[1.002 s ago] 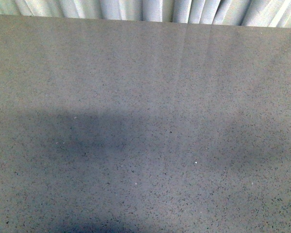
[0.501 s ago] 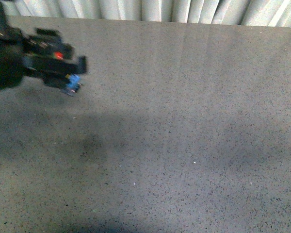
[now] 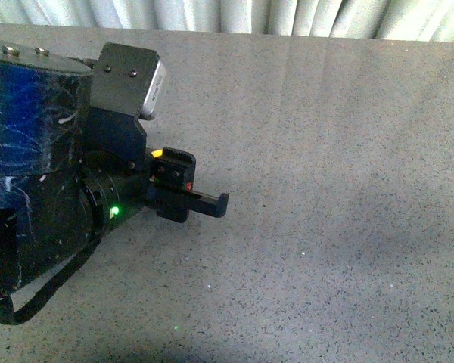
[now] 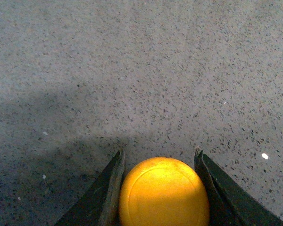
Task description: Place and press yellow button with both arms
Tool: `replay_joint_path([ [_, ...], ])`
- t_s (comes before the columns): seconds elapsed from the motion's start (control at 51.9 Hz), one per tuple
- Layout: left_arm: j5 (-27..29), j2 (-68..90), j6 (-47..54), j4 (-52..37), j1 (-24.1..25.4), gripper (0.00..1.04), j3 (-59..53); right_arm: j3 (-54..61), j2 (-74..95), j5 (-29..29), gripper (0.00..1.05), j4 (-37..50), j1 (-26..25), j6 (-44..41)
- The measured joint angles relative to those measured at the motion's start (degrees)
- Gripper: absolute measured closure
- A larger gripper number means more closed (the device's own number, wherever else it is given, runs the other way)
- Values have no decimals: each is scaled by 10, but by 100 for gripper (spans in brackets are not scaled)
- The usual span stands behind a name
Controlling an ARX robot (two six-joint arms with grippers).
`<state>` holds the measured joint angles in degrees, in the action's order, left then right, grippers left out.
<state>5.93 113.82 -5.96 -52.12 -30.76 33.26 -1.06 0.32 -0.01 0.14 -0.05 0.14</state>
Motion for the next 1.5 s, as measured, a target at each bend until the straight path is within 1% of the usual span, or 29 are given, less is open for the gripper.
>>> replay_joint_path([
  [0.039, 2, 2, -2, -3, -4, 70, -2, 0, 0, 0, 9, 0, 0, 0],
  [0.077, 1, 3, -5, -5, -7, 61, -3, 0, 0, 0, 9, 0, 0, 0],
  [0.096, 1, 3, -5, -5, -7, 59, -3, 0, 0, 0, 9, 0, 0, 0],
  [0.154, 1, 5, -9, -7, -11, 48, -6, 0, 0, 0, 9, 0, 0, 0],
  [0.25, 1, 4, -12, -7, -14, 36, -10, 0, 0, 0, 9, 0, 0, 0],
  [0.289, 0, -3, -17, -3, -14, 27, -13, 0, 0, 0, 9, 0, 0, 0],
  [0.366, -5, -35, -30, 10, -7, 13, -21, 0, 0, 0, 9, 0, 0, 0],
  [0.405, -9, -54, -33, 17, -1, 8, -24, 0, 0, 0, 9, 0, 0, 0],
  [0.501, -17, -107, -43, 40, 22, 10, -29, 0, 0, 0, 9, 0, 0, 0],
  [0.578, -32, -167, -47, 64, 55, 9, -34, 0, 0, 0, 9, 0, 0, 0],
  [0.713, -105, -284, -79, 101, 163, 9, -40, 0, 0, 0, 9, 0, 0, 0],
  [0.732, -88, -287, -73, 86, 170, 12, -46, 0, 0, 0, 9, 0, 0, 0],
  [0.771, -29, -295, -45, 20, 186, 19, -68, 0, 0, 0, 9, 0, 0, 0],
  [0.809, -1, -307, -27, -19, 200, 24, -89, 0, 0, -1, 9, 0, 0, 0],
  [0.828, 2, -312, -20, -27, 205, 26, -96, 0, 0, 0, 9, 0, 0, 0],
  [0.886, 3, -362, 14, -29, 234, 37, -133, 0, 0, 0, 9, 0, 0, 0],
  [1.021, -5, -442, 39, -22, 254, 56, -178, 0, 0, 0, 9, 0, 0, 0],
  [1.079, -13, -464, 44, -17, 257, 65, -193, -28, 38, -34, 9, -70, -4, 23],
  [1.117, -14, -477, 47, -12, 261, 72, -205, -64, 110, -44, 9, -124, -3, 43],
  [1.156, -15, -487, 47, -9, 264, 78, -215, -87, 174, -45, 9, -125, 3, 46],
  [1.214, -21, -505, 49, -1, 267, 87, -228, -119, 275, -40, 9, -88, 19, 41],
  [1.252, -49, -520, 51, 6, 281, 94, -237, -142, 352, -37, 9, -40, 34, 26],
  [1.291, -57, -539, 52, 15, 295, 103, -247, -172, 443, -35, 9, 17, 55, 2],
  [1.329, -57, -559, 53, 25, 304, 103, -257, -200, 531, -24, 9, 71, 76, -26],
  [1.368, -57, -572, 53, 31, 305, 103, -262, -217, 583, -25, 9, 100, 89, -40],
  [1.387, -58, -584, 53, 38, 305, 103, -267, -237, 638, -29, 9, 125, 103, -58],
  [1.426, -59, -602, 53, 49, 305, 103, -274, -265, 707, -40, 9, 153, 123, -81],
  [1.464, -59, -603, 53, 26, 305, 103, -290, -295, 774, -49, 9, 174, 144, -103],
  [1.503, -59, -608, 53, 25, 306, 103, -299, -318, 820, -56, 9, 185, 160, -120],
])
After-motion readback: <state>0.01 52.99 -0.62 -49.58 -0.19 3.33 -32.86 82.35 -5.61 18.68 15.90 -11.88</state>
